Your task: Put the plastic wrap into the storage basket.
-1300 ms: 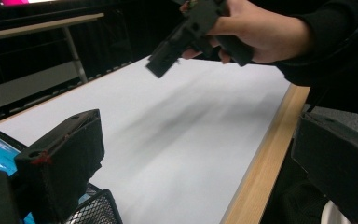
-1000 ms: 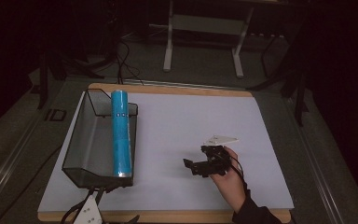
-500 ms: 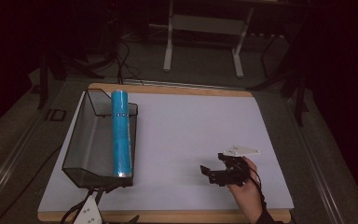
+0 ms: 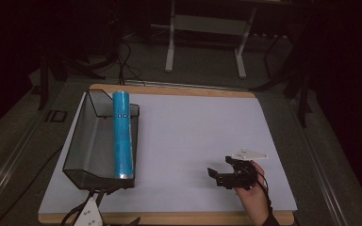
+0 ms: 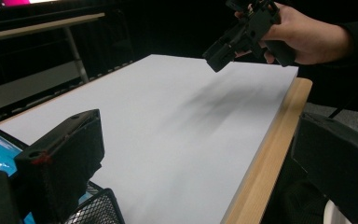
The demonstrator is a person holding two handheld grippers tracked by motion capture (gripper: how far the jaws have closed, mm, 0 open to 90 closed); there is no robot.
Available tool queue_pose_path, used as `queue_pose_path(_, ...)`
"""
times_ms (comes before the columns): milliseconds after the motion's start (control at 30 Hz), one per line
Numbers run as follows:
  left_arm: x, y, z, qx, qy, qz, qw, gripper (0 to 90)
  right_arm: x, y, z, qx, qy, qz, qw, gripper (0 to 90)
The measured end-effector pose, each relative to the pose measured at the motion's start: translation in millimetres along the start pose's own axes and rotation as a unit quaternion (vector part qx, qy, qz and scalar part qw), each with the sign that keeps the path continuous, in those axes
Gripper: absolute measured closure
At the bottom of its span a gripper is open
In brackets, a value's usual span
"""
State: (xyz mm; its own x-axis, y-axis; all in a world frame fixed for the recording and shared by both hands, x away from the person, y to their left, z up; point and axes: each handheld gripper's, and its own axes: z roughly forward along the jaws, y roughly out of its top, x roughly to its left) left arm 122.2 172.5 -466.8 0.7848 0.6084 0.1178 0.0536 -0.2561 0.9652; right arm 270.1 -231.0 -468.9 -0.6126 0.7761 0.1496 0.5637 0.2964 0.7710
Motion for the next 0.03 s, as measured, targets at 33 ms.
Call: queue_pose_path(33, 0.0, 0.0, 0.0, 0.000, 0.000, 0.000, 1.0000, 3.3, 0.0, -0.1, 0.4, -0.002, -0.001, -0.002, 1.0000, 13.0)
